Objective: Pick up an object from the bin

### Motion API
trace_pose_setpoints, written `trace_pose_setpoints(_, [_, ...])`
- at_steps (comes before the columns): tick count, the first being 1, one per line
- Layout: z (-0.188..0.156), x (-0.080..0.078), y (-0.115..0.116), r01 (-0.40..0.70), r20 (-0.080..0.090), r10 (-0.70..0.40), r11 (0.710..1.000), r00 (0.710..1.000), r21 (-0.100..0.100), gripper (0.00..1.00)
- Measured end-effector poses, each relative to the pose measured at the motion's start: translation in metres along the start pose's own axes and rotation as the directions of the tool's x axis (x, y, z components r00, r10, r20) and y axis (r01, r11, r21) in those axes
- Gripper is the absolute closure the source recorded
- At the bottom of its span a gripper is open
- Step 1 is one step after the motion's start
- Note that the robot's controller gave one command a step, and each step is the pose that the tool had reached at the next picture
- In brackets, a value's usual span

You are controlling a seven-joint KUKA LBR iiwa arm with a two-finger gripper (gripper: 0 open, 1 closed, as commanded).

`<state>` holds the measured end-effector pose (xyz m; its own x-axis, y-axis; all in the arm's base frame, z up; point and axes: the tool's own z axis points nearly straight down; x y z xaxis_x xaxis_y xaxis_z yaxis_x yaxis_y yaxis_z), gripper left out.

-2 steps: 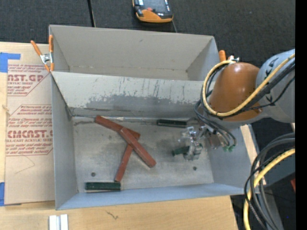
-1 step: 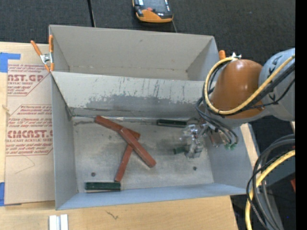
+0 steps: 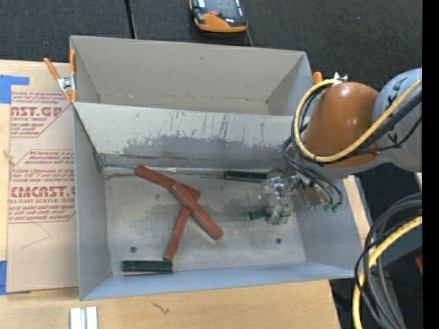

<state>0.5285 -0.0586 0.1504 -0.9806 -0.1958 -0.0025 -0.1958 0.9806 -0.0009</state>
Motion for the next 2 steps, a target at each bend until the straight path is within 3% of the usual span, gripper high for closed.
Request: trace_pose_setpoints(2, [-0.0091,-0.0007,0.0001,0.000,0.000,0.000,1.000,1.000,0.000,1.00])
